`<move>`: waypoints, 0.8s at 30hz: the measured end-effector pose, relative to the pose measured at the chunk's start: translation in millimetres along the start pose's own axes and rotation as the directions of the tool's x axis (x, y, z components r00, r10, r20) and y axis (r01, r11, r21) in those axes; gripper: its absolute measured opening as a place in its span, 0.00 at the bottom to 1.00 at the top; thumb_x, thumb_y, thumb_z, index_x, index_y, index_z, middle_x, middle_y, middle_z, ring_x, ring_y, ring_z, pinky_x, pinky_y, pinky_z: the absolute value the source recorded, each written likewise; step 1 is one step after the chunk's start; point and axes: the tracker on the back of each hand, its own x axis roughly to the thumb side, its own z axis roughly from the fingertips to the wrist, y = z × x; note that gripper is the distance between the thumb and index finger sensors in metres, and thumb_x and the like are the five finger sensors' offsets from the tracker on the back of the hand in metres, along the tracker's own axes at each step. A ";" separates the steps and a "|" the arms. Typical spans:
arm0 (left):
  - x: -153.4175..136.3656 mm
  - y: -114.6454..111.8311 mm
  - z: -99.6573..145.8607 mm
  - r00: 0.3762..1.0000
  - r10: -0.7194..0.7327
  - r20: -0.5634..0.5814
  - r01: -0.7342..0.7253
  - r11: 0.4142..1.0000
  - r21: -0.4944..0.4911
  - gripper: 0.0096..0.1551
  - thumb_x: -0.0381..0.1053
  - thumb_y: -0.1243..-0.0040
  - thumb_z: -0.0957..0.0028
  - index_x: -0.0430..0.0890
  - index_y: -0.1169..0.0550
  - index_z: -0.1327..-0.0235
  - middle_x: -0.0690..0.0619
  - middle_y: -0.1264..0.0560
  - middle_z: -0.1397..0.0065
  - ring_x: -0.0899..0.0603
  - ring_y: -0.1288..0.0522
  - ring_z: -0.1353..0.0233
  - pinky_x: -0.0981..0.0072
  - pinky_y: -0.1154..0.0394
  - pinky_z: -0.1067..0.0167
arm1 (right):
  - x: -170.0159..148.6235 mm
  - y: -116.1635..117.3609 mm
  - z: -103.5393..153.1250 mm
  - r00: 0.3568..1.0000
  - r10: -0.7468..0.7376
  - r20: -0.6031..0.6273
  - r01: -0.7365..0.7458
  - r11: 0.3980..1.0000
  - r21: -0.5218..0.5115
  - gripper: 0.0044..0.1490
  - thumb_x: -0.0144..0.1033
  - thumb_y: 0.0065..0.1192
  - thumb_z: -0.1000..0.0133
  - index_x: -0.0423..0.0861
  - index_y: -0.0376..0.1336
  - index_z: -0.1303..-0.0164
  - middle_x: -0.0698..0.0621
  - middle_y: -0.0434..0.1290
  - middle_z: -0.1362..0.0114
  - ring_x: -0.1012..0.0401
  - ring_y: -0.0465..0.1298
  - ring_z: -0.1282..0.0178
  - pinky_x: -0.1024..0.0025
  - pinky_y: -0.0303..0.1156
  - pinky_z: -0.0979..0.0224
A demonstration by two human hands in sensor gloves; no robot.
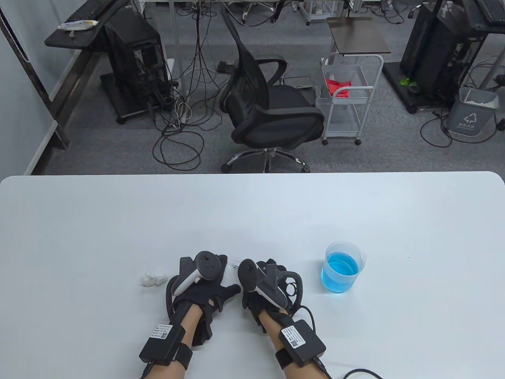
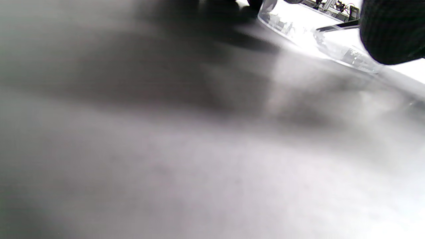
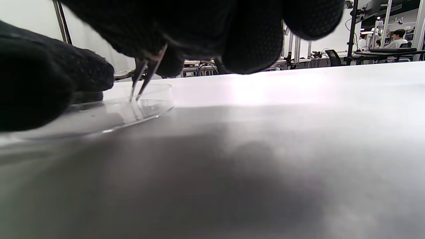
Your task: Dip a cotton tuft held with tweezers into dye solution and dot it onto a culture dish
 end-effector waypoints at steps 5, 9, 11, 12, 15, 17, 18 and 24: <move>-0.2 0.1 0.0 1.000 -0.001 0.000 0.001 1.000 -0.001 0.58 0.79 0.47 0.52 0.62 0.61 0.19 0.61 0.63 0.14 0.46 0.65 0.12 0.50 0.61 0.21 | 3.9 -1.2 1.3 1.000 0.012 0.020 -0.011 0.999 -0.032 0.21 0.38 0.72 0.52 0.51 0.78 0.50 0.53 0.81 0.60 0.56 0.80 0.45 0.44 0.68 0.34; -0.2 0.1 0.0 1.000 -0.001 0.000 0.001 1.000 -0.001 0.58 0.79 0.47 0.52 0.62 0.61 0.19 0.61 0.63 0.14 0.46 0.65 0.12 0.51 0.61 0.21 | 5.4 -1.3 2.2 0.999 0.006 0.037 -0.004 0.998 -0.068 0.20 0.37 0.72 0.52 0.49 0.78 0.51 0.53 0.81 0.60 0.56 0.79 0.45 0.44 0.68 0.34; -0.2 0.1 0.0 1.000 -0.001 0.000 0.001 1.000 -0.001 0.58 0.79 0.47 0.52 0.62 0.61 0.19 0.61 0.63 0.14 0.46 0.65 0.12 0.50 0.61 0.21 | 6.0 -0.8 2.1 0.999 -0.004 0.040 0.007 0.997 -0.075 0.20 0.37 0.72 0.52 0.49 0.78 0.50 0.53 0.81 0.60 0.55 0.79 0.45 0.44 0.67 0.34; -0.2 0.1 0.0 1.000 -0.001 0.000 0.001 1.000 -0.001 0.58 0.79 0.47 0.52 0.62 0.61 0.19 0.61 0.63 0.14 0.46 0.65 0.12 0.51 0.61 0.21 | 6.4 -0.7 1.9 0.999 -0.004 0.041 0.007 0.997 -0.076 0.20 0.37 0.72 0.52 0.50 0.78 0.50 0.53 0.81 0.60 0.55 0.79 0.45 0.44 0.67 0.34; -0.2 0.1 0.0 1.000 -0.001 0.000 0.001 1.000 -0.001 0.58 0.79 0.47 0.52 0.62 0.61 0.19 0.61 0.63 0.14 0.46 0.65 0.12 0.51 0.61 0.21 | 8.0 1.5 1.0 0.999 -0.003 0.039 0.005 0.998 -0.061 0.20 0.37 0.72 0.52 0.50 0.78 0.50 0.53 0.81 0.59 0.55 0.79 0.44 0.44 0.67 0.34; -0.2 0.1 0.0 1.000 -0.001 0.000 0.001 1.000 -0.001 0.58 0.79 0.47 0.52 0.62 0.61 0.19 0.61 0.63 0.14 0.46 0.65 0.12 0.51 0.61 0.21 | 8.0 1.4 1.2 0.999 -0.004 0.040 0.007 0.998 -0.066 0.20 0.37 0.72 0.52 0.50 0.78 0.50 0.53 0.81 0.59 0.55 0.79 0.45 0.44 0.67 0.34; -0.2 0.0 0.0 1.000 -0.001 0.000 0.001 1.000 -0.001 0.58 0.79 0.47 0.52 0.62 0.61 0.19 0.61 0.63 0.14 0.46 0.65 0.12 0.51 0.61 0.21 | 8.0 0.8 1.4 0.999 -0.002 0.040 0.005 0.998 -0.066 0.20 0.37 0.72 0.52 0.50 0.78 0.50 0.53 0.81 0.59 0.55 0.79 0.44 0.44 0.67 0.34; -0.2 0.2 0.3 1.000 -0.002 0.000 0.002 1.000 -0.002 0.58 0.79 0.47 0.52 0.62 0.61 0.19 0.61 0.63 0.14 0.46 0.65 0.12 0.51 0.61 0.21 | 8.8 2.3 1.6 0.999 0.000 0.041 0.003 0.998 -0.059 0.20 0.37 0.71 0.51 0.51 0.78 0.49 0.53 0.81 0.59 0.55 0.79 0.44 0.44 0.67 0.34</move>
